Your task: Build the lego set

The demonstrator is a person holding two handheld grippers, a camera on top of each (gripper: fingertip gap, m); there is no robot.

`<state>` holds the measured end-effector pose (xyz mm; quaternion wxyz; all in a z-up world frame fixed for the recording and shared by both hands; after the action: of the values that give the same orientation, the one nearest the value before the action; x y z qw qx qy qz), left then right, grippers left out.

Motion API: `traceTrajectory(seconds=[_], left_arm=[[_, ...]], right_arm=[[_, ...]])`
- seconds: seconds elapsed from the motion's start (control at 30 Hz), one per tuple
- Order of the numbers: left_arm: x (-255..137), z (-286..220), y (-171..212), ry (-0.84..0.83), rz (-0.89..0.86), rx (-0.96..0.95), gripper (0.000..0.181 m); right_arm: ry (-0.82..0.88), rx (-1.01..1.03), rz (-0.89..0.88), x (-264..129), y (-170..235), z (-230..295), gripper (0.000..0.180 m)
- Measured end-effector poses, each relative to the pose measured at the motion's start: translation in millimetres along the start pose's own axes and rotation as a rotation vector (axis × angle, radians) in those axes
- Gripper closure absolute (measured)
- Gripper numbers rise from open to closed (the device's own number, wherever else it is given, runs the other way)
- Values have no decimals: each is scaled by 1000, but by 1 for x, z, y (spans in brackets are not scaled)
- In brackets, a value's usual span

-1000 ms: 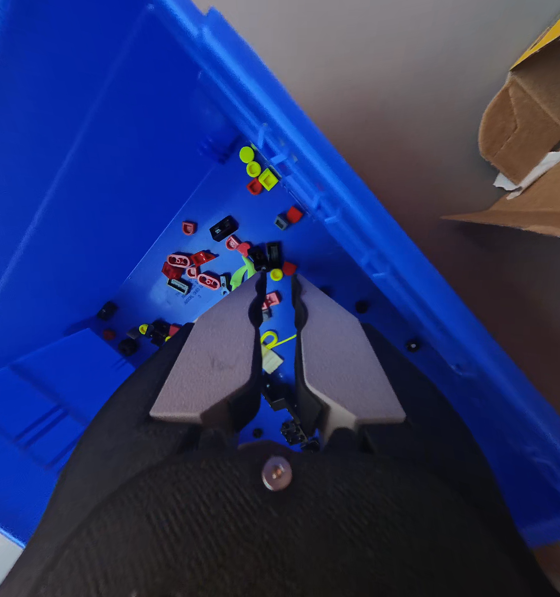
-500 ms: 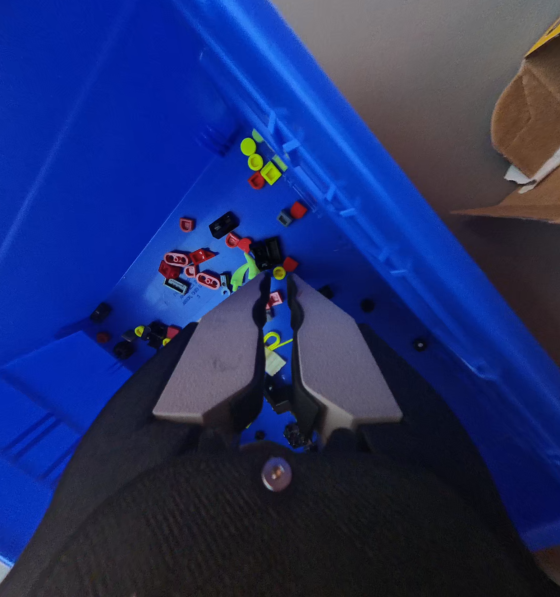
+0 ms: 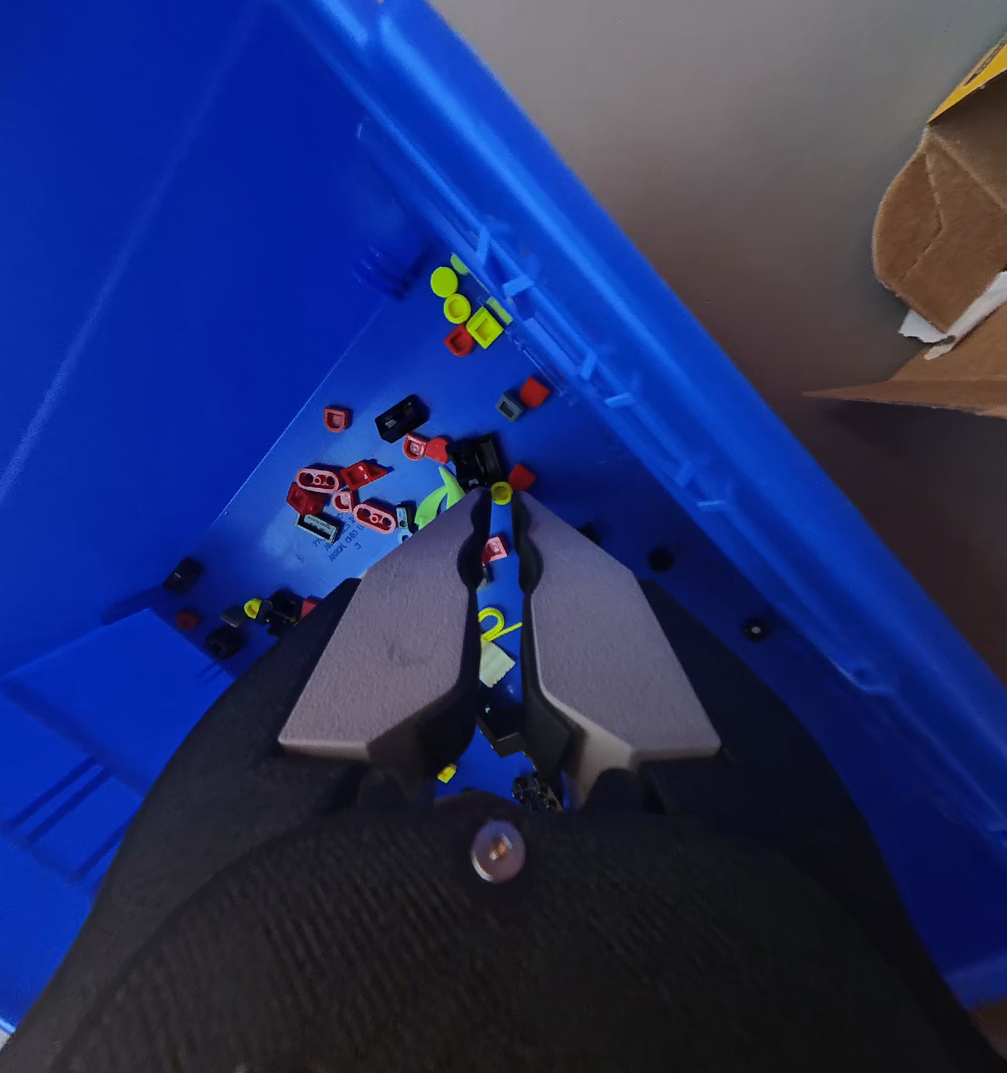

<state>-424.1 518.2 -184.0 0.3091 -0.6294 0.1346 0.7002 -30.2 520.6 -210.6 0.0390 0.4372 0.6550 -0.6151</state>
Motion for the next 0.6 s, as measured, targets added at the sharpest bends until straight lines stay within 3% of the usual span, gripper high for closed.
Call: traceTrajectory(seconds=[0.37,0.6], left_arm=[[-28,2,7,-19,-46,-13,181],[-18,4,10,-13,-5,-27,176]], right_arm=[[1,2,3,0,0,0,175],[-9,7,-3,-1,0,-1,174]])
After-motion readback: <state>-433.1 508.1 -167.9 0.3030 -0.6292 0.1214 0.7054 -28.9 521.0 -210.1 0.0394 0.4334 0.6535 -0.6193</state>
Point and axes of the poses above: each gripper's, where its closed fingertips meet, x out along the fingers, y out of its underside, z = x × y across the jaws, the point moved 9 cm from there along -x, back along the fingers, and after that the axes turned 10 degrees about x, right-handed, at the moved point
